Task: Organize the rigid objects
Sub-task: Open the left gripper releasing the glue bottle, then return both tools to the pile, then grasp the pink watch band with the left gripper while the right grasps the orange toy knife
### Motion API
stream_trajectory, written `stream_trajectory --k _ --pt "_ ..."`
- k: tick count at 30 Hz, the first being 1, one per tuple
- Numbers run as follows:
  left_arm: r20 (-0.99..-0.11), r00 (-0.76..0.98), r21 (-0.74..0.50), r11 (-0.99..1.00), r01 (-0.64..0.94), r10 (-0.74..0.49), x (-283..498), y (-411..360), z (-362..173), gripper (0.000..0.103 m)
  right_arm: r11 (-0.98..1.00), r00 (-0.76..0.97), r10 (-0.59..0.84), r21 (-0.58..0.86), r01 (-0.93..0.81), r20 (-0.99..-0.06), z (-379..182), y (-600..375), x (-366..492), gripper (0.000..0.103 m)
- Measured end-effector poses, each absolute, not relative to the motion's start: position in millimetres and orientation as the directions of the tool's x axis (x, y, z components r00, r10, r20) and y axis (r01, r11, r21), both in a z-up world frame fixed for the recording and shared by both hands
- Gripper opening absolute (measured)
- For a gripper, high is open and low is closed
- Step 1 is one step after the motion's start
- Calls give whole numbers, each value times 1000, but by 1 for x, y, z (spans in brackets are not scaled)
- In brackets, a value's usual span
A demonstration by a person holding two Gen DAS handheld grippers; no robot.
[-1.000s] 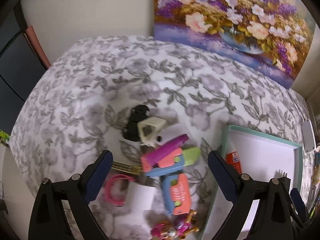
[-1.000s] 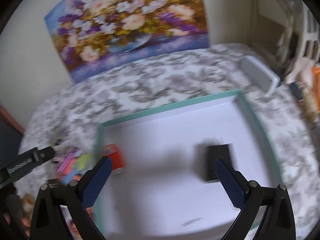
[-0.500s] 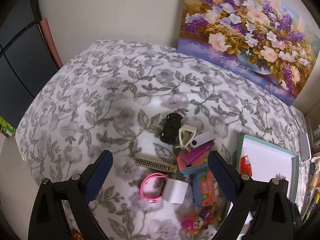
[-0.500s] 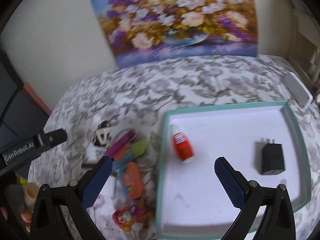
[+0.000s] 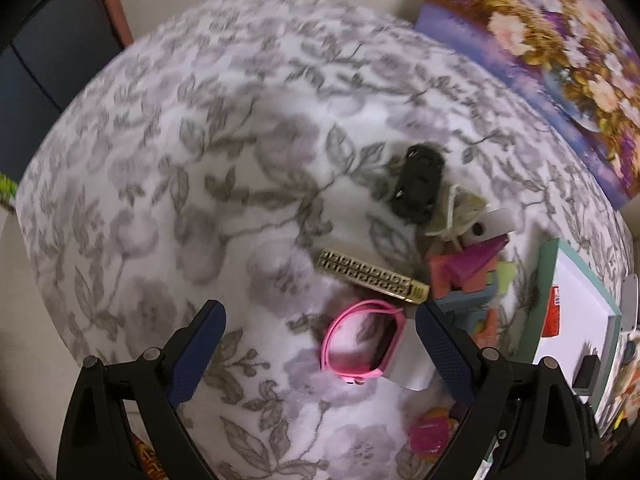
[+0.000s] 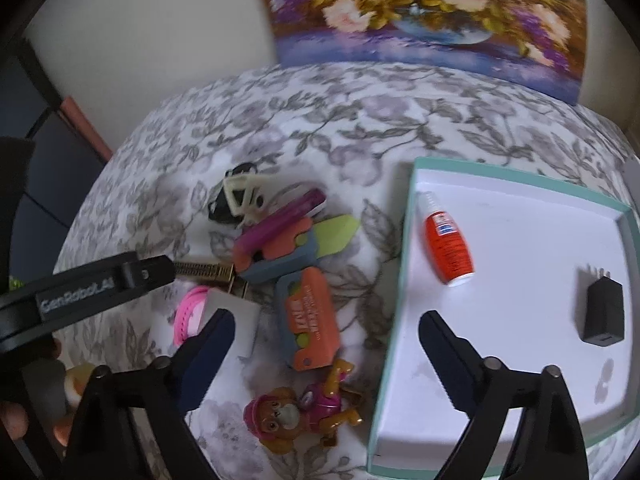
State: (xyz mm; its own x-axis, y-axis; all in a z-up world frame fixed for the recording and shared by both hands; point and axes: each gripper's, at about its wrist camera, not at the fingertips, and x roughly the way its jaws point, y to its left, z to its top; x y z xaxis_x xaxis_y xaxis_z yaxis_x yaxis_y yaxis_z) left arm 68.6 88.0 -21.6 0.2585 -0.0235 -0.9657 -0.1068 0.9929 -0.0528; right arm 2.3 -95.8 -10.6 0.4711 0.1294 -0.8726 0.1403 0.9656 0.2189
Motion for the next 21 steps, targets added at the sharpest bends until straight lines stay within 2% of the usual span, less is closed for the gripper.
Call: stream_trajectory --k 3,7,9,10,14,16,18,21 --pt "-972 234 -46 993 -110 -20 70 89 -30 96 970 442 139 212 120 -886 -20 -89 6 85" --pt "-977 211 -17 995 -102 5 70 89 -36 96 986 437 88 141 90 -895 -21 -78 9 83" --pt "-977 212 -2 995 -96 19 69 89 -37 96 984 433 116 162 70 -894 -21 -74 10 70" --pt "-977 210 10 996 -90 29 69 89 -38 96 984 426 123 165 62 -896 -22 -72 11 68" --pt "-983 179 21 998 -58 31 68 85 -48 94 988 404 112 147 56 -908 -28 -67 13 64" --pt "-987 160 22 999 -45 29 67 82 -55 89 986 395 118 155 64 -911 -31 -68 14 64" --pt "-989 141 28 999 -38 33 67 81 -62 77 985 377 123 159 68 -918 -37 -68 15 64" --pt "-992 119 32 999 -29 35 68 79 -71 73 986 354 116 150 69 -928 -44 -67 17 64"
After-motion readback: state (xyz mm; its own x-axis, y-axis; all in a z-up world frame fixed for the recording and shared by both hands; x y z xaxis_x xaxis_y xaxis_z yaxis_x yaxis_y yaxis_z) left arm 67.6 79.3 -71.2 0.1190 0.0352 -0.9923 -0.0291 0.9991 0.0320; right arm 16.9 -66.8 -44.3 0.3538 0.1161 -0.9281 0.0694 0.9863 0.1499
